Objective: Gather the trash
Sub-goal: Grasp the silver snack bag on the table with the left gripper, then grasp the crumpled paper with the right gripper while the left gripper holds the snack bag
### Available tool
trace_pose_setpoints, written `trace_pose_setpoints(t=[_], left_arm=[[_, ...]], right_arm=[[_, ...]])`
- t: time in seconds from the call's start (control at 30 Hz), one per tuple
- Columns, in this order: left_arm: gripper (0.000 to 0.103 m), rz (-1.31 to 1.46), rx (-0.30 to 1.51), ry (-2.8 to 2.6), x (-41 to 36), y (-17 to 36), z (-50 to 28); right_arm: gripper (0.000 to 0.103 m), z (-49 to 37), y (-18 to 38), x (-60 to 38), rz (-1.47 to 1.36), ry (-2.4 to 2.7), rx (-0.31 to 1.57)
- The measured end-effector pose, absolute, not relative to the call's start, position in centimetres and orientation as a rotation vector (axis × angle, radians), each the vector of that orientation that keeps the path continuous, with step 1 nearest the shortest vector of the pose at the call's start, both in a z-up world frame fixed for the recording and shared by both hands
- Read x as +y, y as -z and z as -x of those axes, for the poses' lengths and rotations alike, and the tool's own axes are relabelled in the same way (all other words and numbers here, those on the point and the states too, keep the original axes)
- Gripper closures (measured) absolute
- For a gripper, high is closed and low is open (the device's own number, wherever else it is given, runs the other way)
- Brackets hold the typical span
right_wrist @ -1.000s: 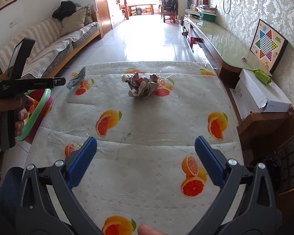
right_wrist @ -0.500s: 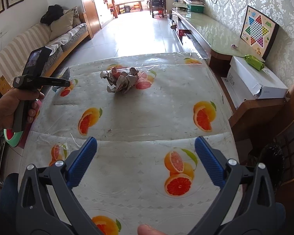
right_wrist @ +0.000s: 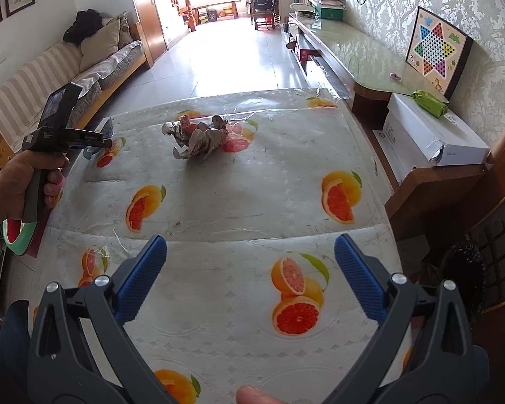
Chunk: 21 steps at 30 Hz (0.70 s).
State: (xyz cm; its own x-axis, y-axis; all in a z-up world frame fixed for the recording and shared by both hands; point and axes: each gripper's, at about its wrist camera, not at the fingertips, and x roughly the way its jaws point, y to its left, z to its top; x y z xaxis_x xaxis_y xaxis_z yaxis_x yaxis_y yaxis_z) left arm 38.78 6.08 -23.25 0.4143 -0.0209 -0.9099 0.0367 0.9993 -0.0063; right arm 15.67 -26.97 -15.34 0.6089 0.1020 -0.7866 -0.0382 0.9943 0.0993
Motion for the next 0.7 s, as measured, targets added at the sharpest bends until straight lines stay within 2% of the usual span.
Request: trace_pose_setpoints(t=[0.17,0.7], left_arm=[[0.088,-0.045,1.139,0.08,5.7,23.0,-37.4],[0.091,0.005,1.006,0.163,5.6,17.5,-28.0]], right_arm=[[0.005,-16.2,15.4,-26.0,-0.055,-0.095,0.911],[0.005,-23.8,14.7,-21.4,0.005,-0.152,0.876]])
